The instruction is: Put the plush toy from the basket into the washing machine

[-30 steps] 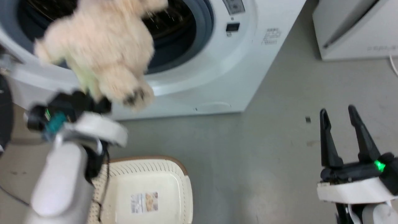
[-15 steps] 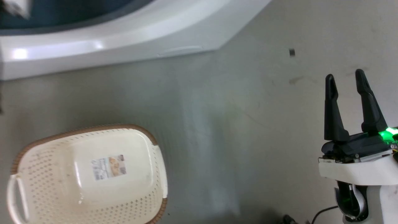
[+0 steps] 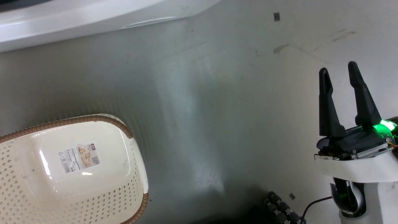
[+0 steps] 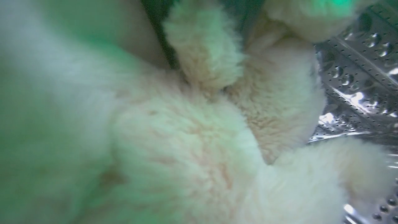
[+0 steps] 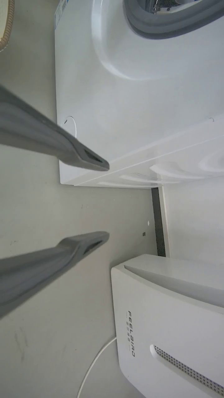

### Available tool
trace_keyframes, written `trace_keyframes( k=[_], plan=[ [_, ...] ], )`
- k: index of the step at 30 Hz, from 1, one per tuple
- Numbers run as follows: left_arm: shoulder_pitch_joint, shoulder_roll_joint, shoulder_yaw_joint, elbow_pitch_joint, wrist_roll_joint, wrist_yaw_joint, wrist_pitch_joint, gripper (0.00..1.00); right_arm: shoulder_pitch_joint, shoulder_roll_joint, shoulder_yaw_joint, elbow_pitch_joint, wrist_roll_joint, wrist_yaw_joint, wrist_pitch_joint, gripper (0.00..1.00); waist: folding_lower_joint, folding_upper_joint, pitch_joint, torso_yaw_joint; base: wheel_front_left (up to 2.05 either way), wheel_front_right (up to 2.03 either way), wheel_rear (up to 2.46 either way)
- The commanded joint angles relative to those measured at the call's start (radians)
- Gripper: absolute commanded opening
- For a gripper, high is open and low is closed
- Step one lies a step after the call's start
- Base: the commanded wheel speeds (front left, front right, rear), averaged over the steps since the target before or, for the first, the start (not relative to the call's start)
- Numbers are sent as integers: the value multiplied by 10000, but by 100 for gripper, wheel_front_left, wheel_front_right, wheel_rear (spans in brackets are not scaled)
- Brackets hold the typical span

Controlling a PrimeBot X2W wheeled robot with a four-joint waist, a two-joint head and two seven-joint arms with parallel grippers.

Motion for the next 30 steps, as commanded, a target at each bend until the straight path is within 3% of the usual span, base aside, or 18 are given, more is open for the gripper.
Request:
trace_keyframes(
  k=[1,6,7,8,13,21,30],
  plan=[
    [-28,124,-46,193,-34,-13,83,0,-190,-2,-3,-27,38,-9,-44,100,-1,0,64,-18,0,0,0],
    [-277,139,-254,636,-283,-15,-536,0,-275,-2,-6,15,45,-9,-44,100,-1,0,70,27,0,0,0],
    [-270,111,-328,715,-287,-15,-738,40,-301,-2,-21,26,40,-9,-44,100,-1,0,19,56,0,0,0],
    [-243,59,-369,810,-313,-15,-950,100,-317,-2,-59,39,36,-9,-44,100,-1,0,-61,100,0,0,0],
    [253,-462,-446,1411,-552,70,-2114,100,-264,-2,-333,304,-215,-9,-44,100,-1,0,-863,507,0,0,0],
    [1982,-1749,-135,2135,-1586,147,-4210,100,294,-2,-847,794,-916,-9,-44,100,-1,0,-2993,1560,0,0,0],
    [4588,-2370,135,1936,-2416,142,-5907,100,1153,-2,-910,1106,-1379,-9,-44,100,-1,0,-5308,2420,0,0,0]
  ],
)
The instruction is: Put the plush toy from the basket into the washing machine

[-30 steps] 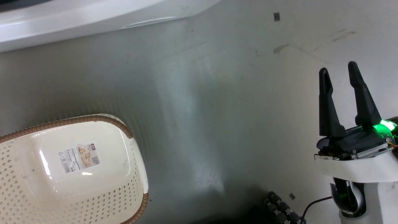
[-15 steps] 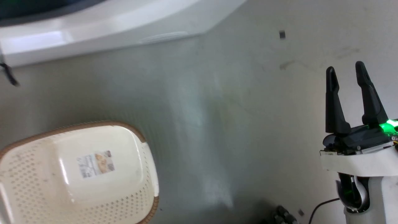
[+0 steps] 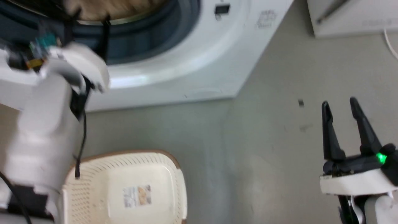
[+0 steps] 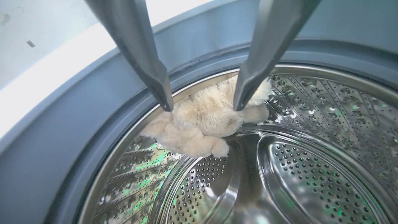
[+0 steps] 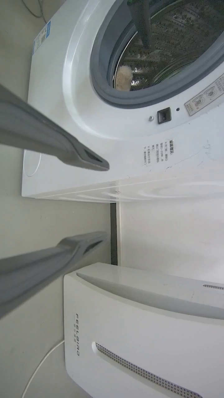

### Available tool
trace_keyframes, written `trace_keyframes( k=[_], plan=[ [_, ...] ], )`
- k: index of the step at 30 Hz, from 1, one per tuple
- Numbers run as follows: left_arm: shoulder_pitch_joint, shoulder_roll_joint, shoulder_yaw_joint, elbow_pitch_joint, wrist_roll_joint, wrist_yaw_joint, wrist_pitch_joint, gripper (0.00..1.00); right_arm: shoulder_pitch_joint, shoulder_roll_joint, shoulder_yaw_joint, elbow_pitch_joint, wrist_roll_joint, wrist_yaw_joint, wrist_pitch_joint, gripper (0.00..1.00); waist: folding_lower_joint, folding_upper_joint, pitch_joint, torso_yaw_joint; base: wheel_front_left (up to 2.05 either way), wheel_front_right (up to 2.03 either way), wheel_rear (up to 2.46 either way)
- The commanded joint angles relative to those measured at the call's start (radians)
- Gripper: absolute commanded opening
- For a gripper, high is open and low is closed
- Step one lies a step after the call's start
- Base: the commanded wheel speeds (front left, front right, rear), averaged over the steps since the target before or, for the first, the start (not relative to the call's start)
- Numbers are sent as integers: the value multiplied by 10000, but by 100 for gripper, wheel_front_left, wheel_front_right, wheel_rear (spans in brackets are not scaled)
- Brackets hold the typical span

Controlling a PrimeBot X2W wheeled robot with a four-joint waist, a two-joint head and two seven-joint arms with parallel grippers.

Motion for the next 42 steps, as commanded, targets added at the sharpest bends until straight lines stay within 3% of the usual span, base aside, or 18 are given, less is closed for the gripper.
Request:
trace_keyframes(
  k=[1,5,12,19,32,42],
  plan=[
    [353,-124,64,-182,-143,18,-112,100,197,-4,-19,37,-51,-9,-44,100,1,0,-1208,738,0,0,0],
    [1719,-361,396,-1165,-574,58,-250,100,634,-4,-28,93,-112,-9,-44,100,1,0,-1954,1032,0,0,0],
    [5071,-590,1886,-4728,-788,942,-270,100,1108,-4,127,146,-154,-9,-44,100,1,0,-2799,1238,0,0,0],
    [7974,-1035,2613,-6752,-572,1405,-272,100,1595,-4,256,264,-154,-9,-44,100,1,0,-3513,1324,0,0,0],
    [10634,-2082,2675,-7649,902,1950,-273,100,2157,-4,327,392,31,-9,-44,100,1,0,-4000,1480,0,0,0],
    [10780,-2482,3033,-7657,1303,1659,-273,100,2131,-4,411,488,56,-9,-44,100,1,0,-3919,1582,0,0,0]
  ],
)
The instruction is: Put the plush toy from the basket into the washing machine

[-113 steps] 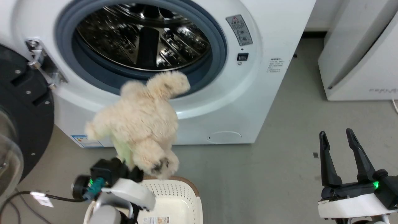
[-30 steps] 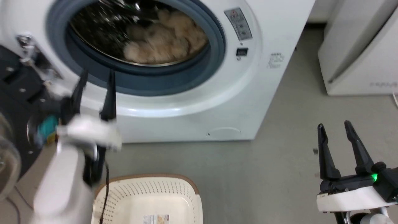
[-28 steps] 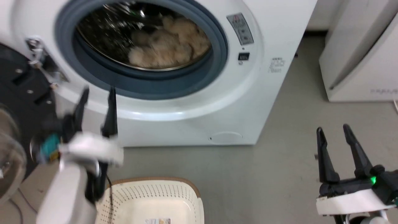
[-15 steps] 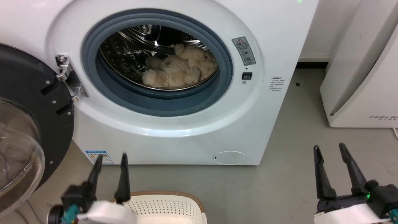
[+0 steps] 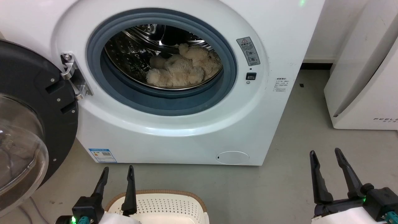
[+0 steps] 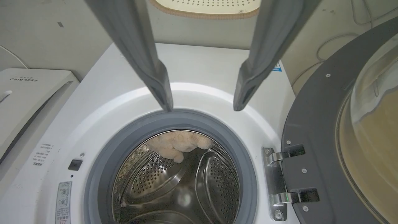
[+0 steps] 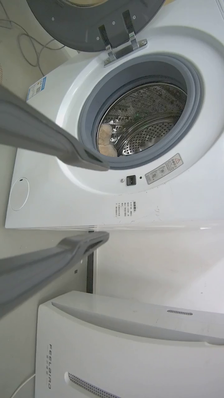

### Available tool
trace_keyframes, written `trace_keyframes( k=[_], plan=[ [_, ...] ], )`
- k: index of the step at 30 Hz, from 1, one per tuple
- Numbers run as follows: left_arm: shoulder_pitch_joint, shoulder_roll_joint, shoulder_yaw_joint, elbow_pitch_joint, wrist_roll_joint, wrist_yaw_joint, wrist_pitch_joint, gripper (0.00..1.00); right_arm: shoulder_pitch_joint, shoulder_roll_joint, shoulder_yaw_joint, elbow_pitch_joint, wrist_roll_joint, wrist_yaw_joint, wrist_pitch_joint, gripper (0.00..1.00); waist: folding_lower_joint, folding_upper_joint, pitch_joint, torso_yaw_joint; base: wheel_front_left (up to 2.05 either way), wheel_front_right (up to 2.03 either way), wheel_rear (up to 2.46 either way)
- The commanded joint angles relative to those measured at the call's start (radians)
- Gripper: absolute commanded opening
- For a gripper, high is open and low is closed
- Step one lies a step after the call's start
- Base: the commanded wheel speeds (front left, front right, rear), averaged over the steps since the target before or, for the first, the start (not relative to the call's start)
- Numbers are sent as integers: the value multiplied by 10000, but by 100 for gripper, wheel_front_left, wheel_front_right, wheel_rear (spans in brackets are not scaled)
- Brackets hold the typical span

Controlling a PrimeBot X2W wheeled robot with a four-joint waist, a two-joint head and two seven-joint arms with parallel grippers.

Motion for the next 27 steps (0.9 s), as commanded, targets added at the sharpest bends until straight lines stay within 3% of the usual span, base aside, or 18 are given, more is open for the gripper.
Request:
trace_keyframes(
  k=[1,27],
  plan=[
    [70,-80,84,-67,47,-99,-53,0,44,-2,28,33,26,-9,-44,0,1,0,20,11,0,0,0],
    [-76,-120,140,-244,345,-152,453,0,-92,0,32,16,-255,-2,442,0,1,0,-78,-50,0,0,0]
  ],
)
